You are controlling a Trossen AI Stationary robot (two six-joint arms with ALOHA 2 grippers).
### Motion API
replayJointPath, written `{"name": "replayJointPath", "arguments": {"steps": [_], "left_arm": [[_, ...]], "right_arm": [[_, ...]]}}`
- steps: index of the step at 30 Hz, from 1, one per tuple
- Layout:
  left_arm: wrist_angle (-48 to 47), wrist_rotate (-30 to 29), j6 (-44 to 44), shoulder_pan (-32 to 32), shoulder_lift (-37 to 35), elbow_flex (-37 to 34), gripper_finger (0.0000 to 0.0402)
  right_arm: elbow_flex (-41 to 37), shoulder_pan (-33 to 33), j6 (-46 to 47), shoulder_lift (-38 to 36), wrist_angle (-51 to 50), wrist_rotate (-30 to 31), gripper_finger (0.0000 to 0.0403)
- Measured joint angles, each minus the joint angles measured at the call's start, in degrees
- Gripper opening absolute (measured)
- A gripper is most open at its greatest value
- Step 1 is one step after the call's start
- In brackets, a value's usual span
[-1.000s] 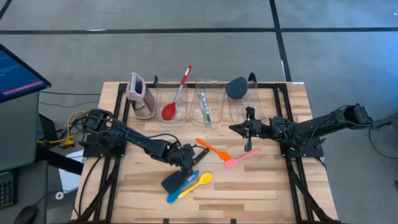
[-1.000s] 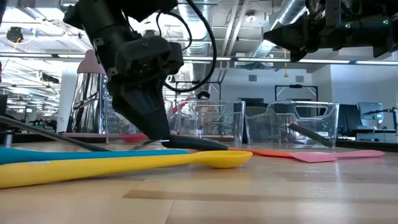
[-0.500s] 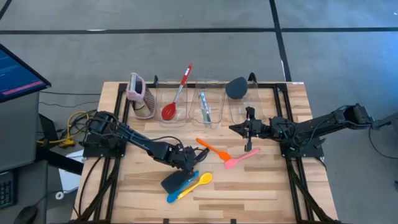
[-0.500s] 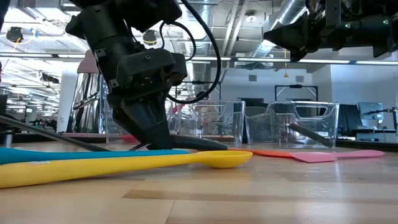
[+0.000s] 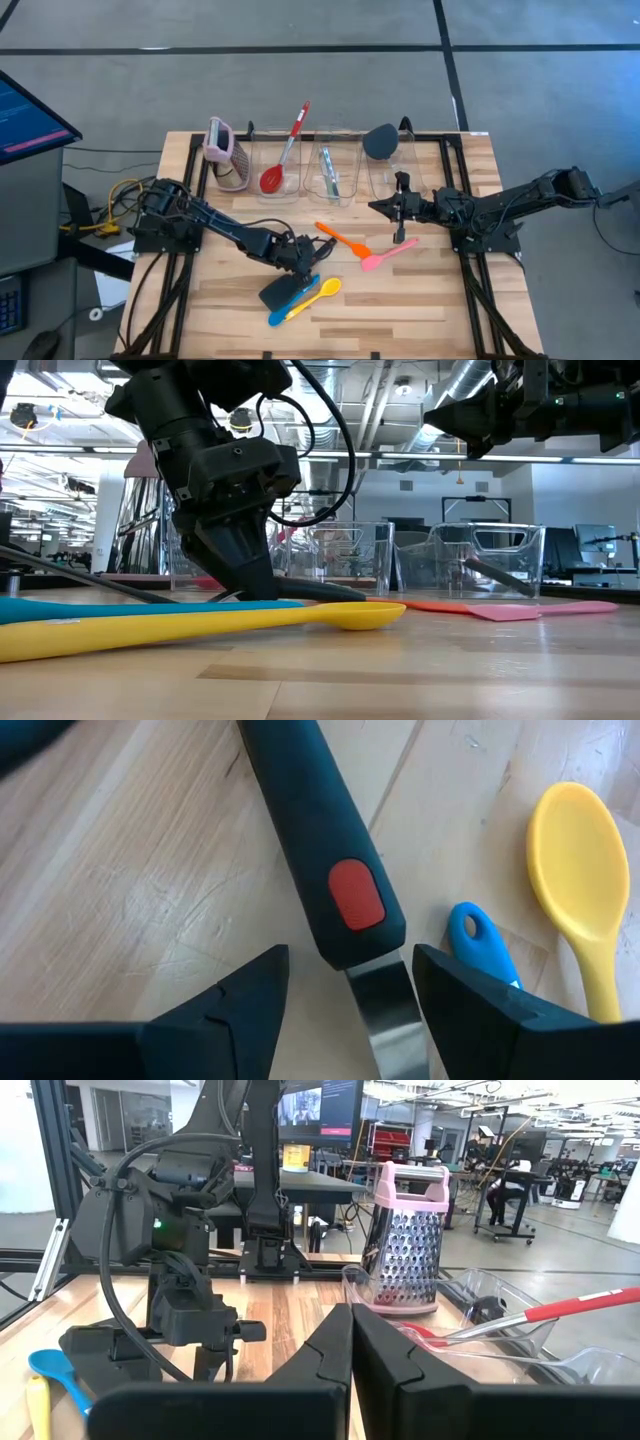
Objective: Pick & Place Kitchen Items
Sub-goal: Put the black spatula into the right transparent bin
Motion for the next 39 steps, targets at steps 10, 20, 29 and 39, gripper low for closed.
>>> {"name": "replayJointPath", "arguments": {"steps": [10,20,29,39], "left_arm": [[0.1,0.0,0.0,0.0,0.0,0.0,0.0200],[0.1,-0.1,-0.4,0.0,0.1,0.0,0.0082],[0.5,0.1,0.0,0.0,0.0,0.0,0.0031],[-0.9,0.5,1.0,0.0,-1.5,-0.3,0.0031]], "right_arm": [[0.0,0.0,0.0,0.0,0.0,0.0,0.0000],[0.0,0.0,0.0,0.0,0.0,0.0,0.0000],[0.0,0.0,0.0,0.0,0.0,0.0,0.0000],[0.0,0.0,0.0,0.0,0.0,0.0,0.0000]]}}
